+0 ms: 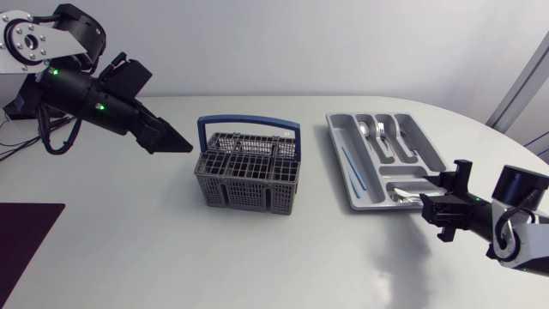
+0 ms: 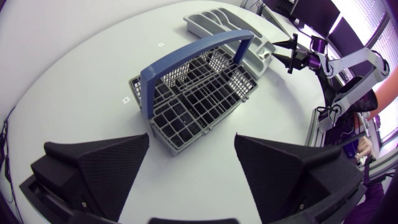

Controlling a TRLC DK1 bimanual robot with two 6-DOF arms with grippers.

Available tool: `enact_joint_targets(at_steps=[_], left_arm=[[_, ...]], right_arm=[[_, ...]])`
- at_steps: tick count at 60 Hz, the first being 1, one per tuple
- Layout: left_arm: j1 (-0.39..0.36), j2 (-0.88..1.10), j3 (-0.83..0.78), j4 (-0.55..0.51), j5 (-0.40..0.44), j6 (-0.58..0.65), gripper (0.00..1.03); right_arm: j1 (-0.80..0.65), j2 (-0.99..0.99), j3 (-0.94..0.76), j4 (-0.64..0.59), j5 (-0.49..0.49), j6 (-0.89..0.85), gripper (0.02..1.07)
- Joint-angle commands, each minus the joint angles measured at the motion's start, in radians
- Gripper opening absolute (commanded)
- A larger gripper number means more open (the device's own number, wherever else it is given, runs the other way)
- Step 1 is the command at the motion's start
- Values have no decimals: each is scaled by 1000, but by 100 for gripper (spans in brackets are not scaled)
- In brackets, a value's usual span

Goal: Unload the cutlery basket into the drawer organizer.

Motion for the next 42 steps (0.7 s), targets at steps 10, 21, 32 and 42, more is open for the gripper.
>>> enact_joint_targets(at_steps=[10,21,32,42], left_arm=[[6,-29,-5,1,-5,-26,99],[18,-21,-11,6,-19,-26,99],[47,-11,-81,147,-99,-47,99],[98,77,-106,254,-116,-62,99]], right_arm=[[-12,-298,3,-249,-45,61,88],[142,-442,83,-484,-23,342,88],[413,-437,191,-593,98,702,88],[554,-289,329,-602,153,972,86]])
